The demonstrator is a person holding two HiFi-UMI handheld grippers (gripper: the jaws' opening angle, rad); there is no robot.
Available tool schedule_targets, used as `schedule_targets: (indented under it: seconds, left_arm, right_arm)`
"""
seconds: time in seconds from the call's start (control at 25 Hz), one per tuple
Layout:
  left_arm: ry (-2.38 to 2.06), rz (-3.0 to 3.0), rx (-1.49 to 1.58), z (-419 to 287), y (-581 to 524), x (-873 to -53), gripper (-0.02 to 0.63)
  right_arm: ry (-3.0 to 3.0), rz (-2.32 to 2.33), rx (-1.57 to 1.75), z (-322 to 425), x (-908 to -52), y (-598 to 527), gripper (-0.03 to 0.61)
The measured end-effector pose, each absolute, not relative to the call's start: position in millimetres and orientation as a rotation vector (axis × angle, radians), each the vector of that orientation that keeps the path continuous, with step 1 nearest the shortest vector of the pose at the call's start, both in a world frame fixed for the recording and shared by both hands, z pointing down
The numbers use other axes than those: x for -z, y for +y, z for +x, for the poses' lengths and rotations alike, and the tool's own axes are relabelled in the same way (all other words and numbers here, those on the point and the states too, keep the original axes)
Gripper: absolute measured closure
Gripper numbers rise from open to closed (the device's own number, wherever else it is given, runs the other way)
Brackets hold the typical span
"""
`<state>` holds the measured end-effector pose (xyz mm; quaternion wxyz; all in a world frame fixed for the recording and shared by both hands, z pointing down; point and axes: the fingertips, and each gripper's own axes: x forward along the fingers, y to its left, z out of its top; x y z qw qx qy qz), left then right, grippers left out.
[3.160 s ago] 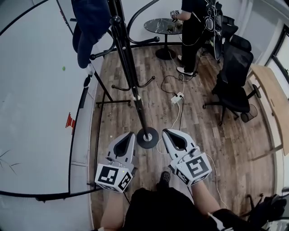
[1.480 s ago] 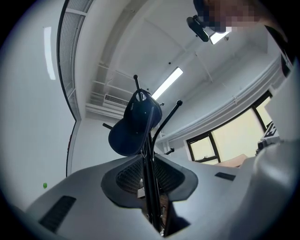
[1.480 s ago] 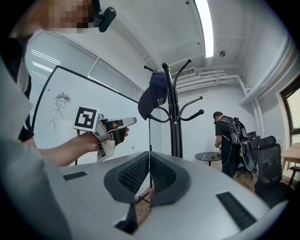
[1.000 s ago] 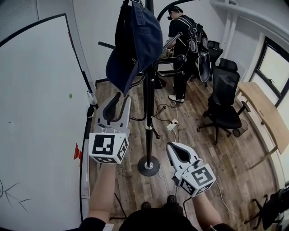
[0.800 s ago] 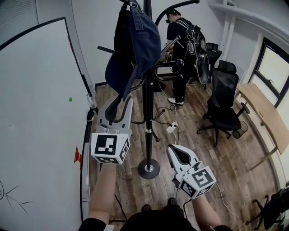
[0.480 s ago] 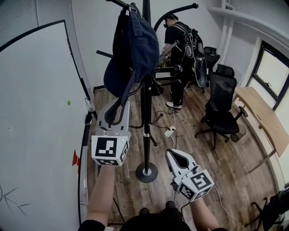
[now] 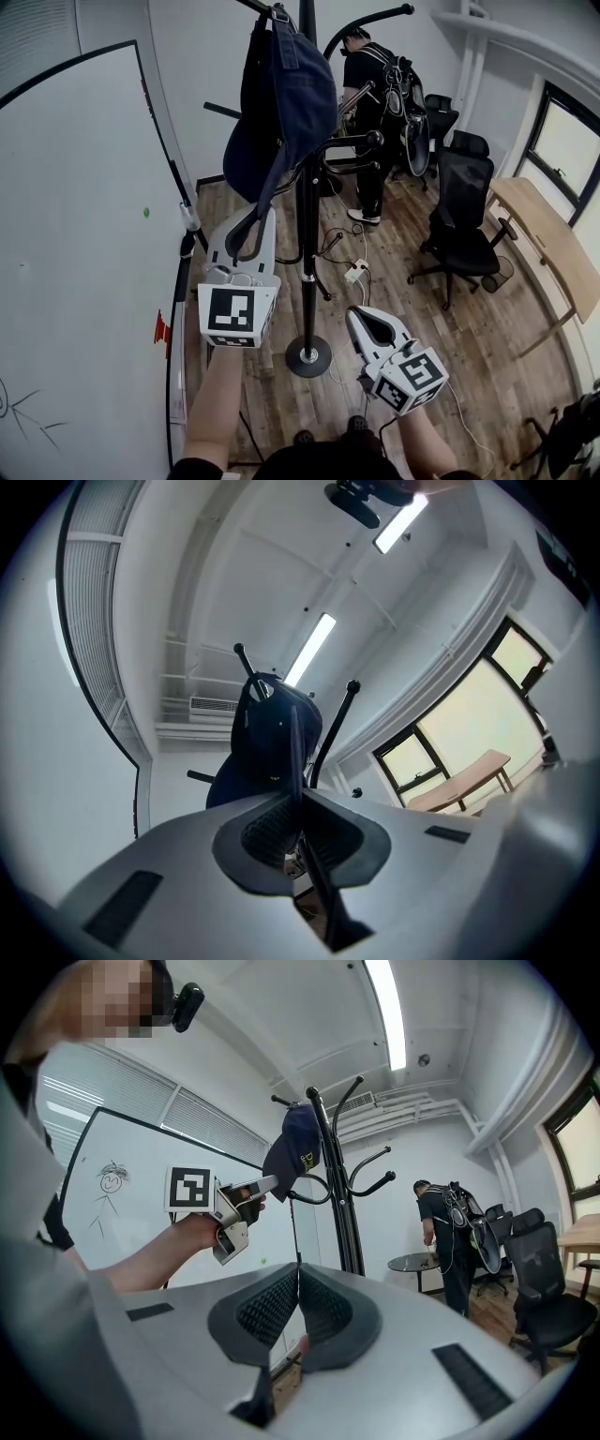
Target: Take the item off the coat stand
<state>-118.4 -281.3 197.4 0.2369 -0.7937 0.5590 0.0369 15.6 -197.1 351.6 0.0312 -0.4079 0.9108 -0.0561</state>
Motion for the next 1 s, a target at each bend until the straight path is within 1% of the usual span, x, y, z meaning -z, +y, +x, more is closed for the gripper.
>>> schedule_targets:
  seconds: [0.2, 1.0]
  left_arm:
    - [1.502, -2.169, -0.085, -130.5, -281.5, -180.0, 0.580]
    - [1.528, -2.024, -0.120, -141.8, -252.6, -160.6, 0.581]
  right_arm:
    - [2.804, -1.250, 0.188, -2.9, -335.5, -202.8, 0.548]
    - [2.793, -1.220, 0.126, -12.6, -327.5, -203.2, 0.548]
